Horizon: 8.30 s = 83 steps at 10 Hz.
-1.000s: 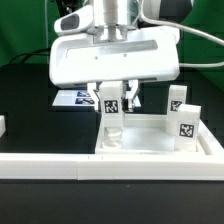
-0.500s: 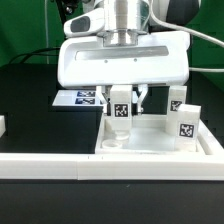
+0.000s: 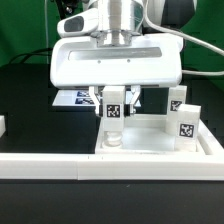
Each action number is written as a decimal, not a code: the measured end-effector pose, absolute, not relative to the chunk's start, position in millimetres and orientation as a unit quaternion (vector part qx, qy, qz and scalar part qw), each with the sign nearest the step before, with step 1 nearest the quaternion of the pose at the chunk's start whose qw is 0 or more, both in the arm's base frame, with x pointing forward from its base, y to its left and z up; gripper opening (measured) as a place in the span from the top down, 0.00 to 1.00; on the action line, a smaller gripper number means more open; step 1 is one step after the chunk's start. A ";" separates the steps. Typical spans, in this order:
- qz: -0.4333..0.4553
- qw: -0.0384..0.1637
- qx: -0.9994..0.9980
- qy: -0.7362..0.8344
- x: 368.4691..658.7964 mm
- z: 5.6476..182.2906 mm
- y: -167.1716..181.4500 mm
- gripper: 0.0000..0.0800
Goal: Assemble square table
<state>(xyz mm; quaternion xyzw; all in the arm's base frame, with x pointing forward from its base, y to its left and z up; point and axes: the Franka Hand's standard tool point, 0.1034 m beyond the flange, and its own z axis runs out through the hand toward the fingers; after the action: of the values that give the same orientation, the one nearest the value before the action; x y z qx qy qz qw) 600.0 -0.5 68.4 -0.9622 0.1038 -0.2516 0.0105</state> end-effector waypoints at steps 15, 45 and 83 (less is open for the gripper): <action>-0.262 0.001 -0.961 0.091 599.5 66.5 -6.7 0.64; -0.206 0.019 -0.972 0.108 612.7 63.2 6.9 0.19; -0.020 0.061 -0.952 0.299 648.2 83.2 15.4 0.56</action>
Offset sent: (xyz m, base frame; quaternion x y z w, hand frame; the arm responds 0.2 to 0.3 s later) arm 0.0010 -0.0001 -0.0144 -0.0114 0.0073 -0.0046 0.9999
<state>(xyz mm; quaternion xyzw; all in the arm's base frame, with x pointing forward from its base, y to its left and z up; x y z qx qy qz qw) 648.2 15.4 83.2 -0.9520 0.2993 -0.0202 0.0609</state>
